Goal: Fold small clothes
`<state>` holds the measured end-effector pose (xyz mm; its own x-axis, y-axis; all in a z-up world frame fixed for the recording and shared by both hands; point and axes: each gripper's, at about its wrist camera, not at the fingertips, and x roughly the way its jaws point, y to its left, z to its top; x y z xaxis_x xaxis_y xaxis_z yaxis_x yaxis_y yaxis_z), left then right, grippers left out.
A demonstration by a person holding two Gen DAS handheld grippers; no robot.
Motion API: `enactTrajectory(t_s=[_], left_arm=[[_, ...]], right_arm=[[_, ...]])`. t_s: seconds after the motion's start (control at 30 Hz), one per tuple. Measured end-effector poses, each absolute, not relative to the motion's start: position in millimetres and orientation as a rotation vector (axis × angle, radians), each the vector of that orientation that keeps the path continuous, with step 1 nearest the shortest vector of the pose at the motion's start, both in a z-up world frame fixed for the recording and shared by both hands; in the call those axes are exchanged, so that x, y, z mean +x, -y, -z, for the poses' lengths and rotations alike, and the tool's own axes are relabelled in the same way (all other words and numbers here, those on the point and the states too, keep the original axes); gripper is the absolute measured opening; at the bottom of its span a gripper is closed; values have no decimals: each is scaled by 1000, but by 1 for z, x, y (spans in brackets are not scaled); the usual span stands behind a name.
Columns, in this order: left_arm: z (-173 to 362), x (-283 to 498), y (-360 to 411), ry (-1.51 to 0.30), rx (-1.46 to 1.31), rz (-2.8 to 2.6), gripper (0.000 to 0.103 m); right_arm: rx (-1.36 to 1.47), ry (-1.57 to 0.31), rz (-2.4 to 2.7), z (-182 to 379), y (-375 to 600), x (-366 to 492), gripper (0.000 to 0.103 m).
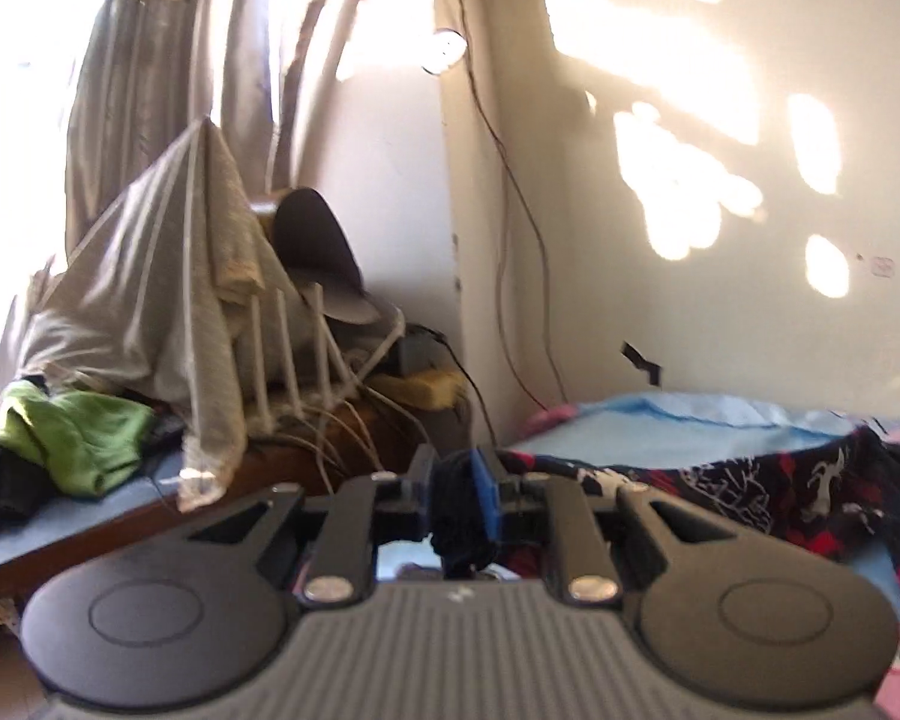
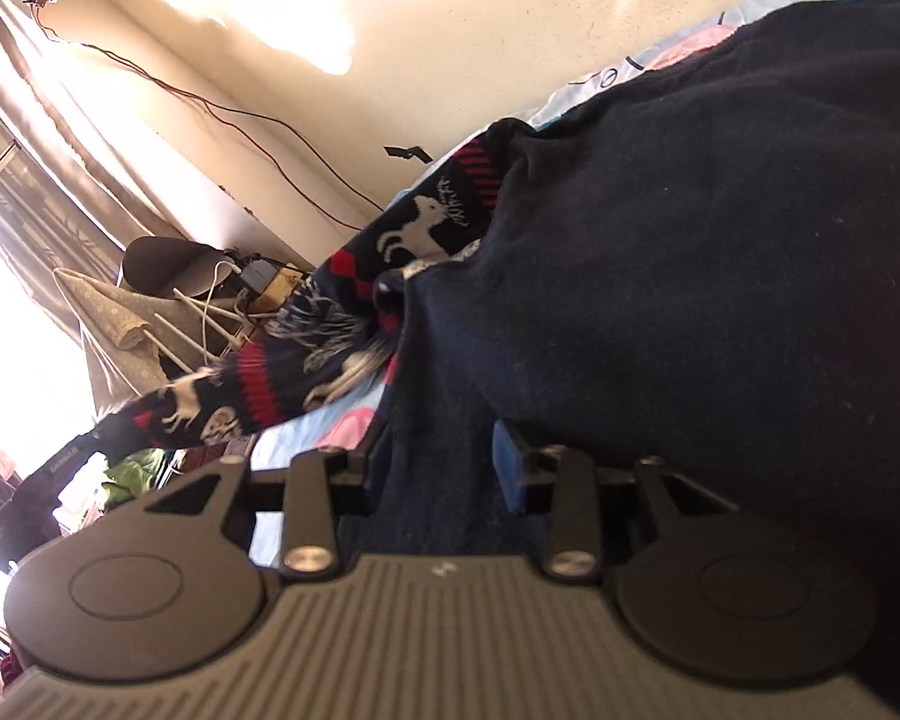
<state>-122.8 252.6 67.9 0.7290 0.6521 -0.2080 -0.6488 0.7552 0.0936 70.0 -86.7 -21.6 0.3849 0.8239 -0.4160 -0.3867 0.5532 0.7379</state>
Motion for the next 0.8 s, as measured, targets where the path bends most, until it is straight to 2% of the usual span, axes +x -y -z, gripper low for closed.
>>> enactTrajectory(t_s=[0.2,0.27,0.5,0.57,0.77,0.8], left_arm=[[-80,-117,-247,-204,-74,-581,13],[-85,-113,-238,-181,-62,-531,3],[-104,-98,-197,-144,-83,-249,3],[-101,-95,-191,-154,-69,-238,6],[-82,-111,-221,-233,-120,-361,7],[-79,-119,-231,-243,-134,-388,8]], right_arm=[[591,-859,-820,21,81,72,40],[591,-859,-818,21,80,72,40],[593,-857,-814,22,73,74,40],[593,-856,-813,22,73,73,40],[554,-862,-794,16,69,72,40],[524,-853,-797,10,66,69,44]])
